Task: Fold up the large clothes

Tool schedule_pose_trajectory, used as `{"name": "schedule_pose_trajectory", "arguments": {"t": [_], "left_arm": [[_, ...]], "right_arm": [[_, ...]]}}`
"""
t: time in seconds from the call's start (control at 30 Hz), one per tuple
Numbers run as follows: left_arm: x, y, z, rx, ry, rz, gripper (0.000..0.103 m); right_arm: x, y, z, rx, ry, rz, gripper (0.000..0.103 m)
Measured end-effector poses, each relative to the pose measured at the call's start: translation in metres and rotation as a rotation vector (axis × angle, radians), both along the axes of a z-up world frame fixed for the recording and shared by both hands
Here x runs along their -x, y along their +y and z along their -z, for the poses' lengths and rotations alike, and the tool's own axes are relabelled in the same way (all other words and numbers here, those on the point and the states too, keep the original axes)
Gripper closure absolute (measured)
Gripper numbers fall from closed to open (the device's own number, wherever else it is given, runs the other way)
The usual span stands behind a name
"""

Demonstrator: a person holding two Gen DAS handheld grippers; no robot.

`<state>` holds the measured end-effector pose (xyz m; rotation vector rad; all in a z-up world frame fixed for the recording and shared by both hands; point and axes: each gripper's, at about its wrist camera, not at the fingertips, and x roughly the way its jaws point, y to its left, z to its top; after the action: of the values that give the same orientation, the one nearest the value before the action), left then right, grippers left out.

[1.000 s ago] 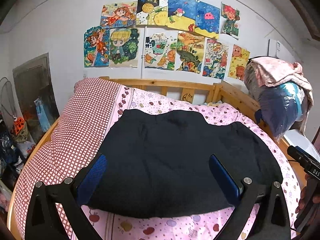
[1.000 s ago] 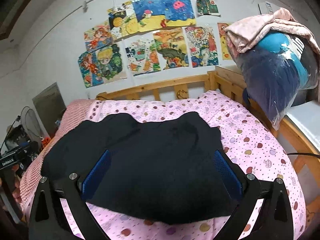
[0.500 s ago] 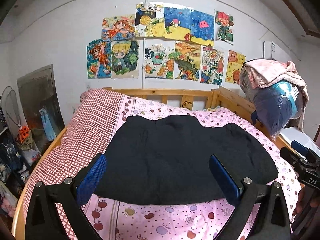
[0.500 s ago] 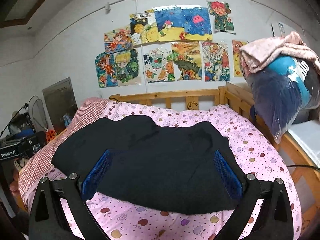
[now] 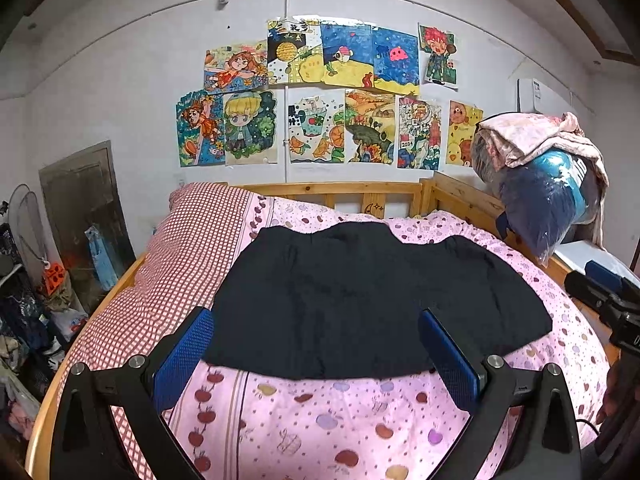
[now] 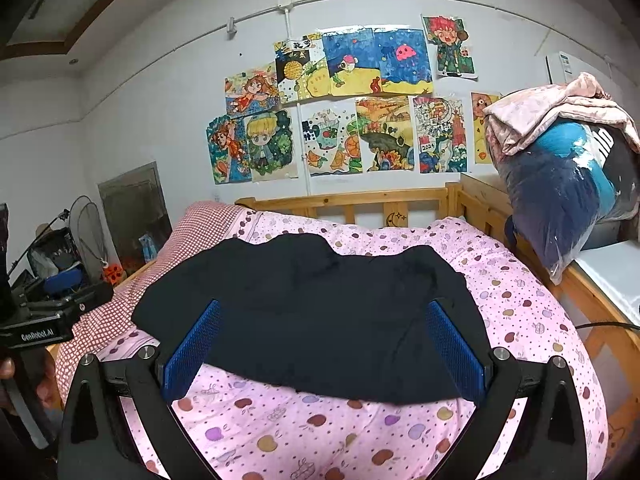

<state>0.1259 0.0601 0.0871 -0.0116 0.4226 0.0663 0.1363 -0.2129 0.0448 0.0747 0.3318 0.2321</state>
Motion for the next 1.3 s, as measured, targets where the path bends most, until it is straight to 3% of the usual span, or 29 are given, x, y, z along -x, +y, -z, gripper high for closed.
{"name": "schedule_pose_trajectory", "arguments": {"t": [0.47,0.7,1.3], "left_arm": [[0.047,-0.001,0.019,-0.051,-0.052,-0.008,0.000],[0.062,-0.001,0.040,-0.043,-0.037,-0.006,0.000],[0.073,-0.002,0.056,-0.031,-0.031,-0.011,0.000]], "right_arm": [[0.038,0.002,0.029,-0.036,0.033,-0.019,0.003],[0.052,0.006,0.048,-0.019,0.053,-0.012,0.003],[0.062,0.020,0.065,0.039,0.072,0.007,0.003]]}}
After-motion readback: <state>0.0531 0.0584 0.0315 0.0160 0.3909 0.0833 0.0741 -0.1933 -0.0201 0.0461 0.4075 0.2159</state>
